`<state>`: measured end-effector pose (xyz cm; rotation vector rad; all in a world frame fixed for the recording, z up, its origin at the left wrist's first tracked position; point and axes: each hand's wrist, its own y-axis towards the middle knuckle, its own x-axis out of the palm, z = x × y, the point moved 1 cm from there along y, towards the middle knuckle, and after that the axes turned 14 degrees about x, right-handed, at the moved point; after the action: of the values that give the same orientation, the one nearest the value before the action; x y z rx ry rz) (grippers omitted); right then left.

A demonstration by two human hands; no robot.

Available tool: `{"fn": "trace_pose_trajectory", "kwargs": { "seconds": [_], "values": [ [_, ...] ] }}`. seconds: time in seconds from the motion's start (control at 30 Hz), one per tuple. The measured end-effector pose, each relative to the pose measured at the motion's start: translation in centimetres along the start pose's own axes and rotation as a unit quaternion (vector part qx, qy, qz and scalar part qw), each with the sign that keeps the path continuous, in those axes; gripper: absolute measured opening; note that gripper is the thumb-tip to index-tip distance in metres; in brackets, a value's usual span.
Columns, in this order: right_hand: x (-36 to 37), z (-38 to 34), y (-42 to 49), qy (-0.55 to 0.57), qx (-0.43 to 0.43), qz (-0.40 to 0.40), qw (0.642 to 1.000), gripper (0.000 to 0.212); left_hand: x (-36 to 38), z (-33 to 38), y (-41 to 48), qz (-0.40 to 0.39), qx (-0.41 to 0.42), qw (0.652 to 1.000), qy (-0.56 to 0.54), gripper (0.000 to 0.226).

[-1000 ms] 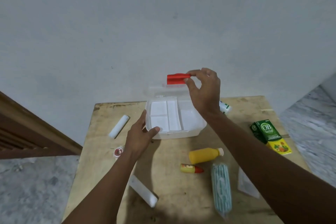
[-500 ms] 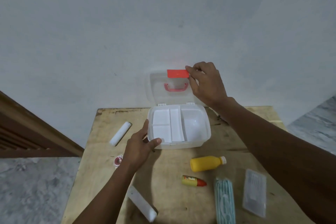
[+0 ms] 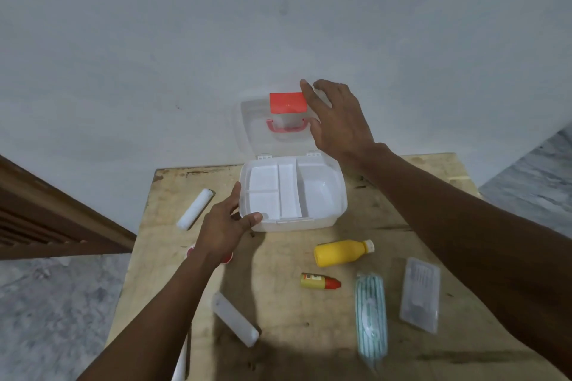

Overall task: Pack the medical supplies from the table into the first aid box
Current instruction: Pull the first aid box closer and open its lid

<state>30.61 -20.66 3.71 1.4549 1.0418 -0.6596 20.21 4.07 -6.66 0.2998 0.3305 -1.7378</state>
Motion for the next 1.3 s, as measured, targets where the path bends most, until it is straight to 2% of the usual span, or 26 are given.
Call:
{"fn": "trace_pose_trajectory", "kwargs": {
  "seconds": [0.17, 0.3, 0.4, 0.57, 0.73, 0.93, 1.2, 1.3],
  "values": [
    [-0.3, 0.5, -1.7, 0.030, 0.047, -0.052, 0.997, 0.070, -0.1, 0.7, -0.2, -0.010, 0.001, 0.999, 0.031, 0.091],
    [-1.2, 0.6, -4.3, 0.062, 0.103, -0.047, 0.992, 0.068, 0.1, 1.0, -0.7, -0.024, -0.003, 0.998, 0.055, 0.096],
    [-1.5, 0.1, -7.1, 0.066, 0.118, -0.074, 0.988, 0.074, 0.3, 1.3, -1.1, -0.014, 0.009, 0.997, 0.080, 0.101],
    [-3.3, 0.1, -7.2, -0.001, 0.135, -0.185, 0.973, 0.088, 0.8, 1.9, -1.3, -0.016, 0.023, 0.995, 0.101, 0.100],
    [-3.7, -1.0, -4.4, -0.042, 0.189, -0.229, 0.954, 0.088, 1.0, 2.0, -1.3, -0.008, 0.021, 0.996, 0.088, 0.088],
    [-2.7, -1.5, -3.4, -0.028, 0.211, -0.226, 0.951, 0.088, 0.8, 2.0, -0.5, -0.005, 0.000, 0.997, 0.075, 0.099],
    [-3.7, -2.2, -3.4, -0.038, 0.224, -0.233, 0.946, 0.087, 0.8, 2.0, -0.4, -0.017, 0.011, 0.991, 0.132, 0.103],
    [-4.3, -2.3, -4.6, 0.010, 0.251, -0.226, 0.941, 0.083, 0.8, 2.1, -0.5, -0.028, 0.002, 0.989, 0.147, 0.110]
  ]
}}
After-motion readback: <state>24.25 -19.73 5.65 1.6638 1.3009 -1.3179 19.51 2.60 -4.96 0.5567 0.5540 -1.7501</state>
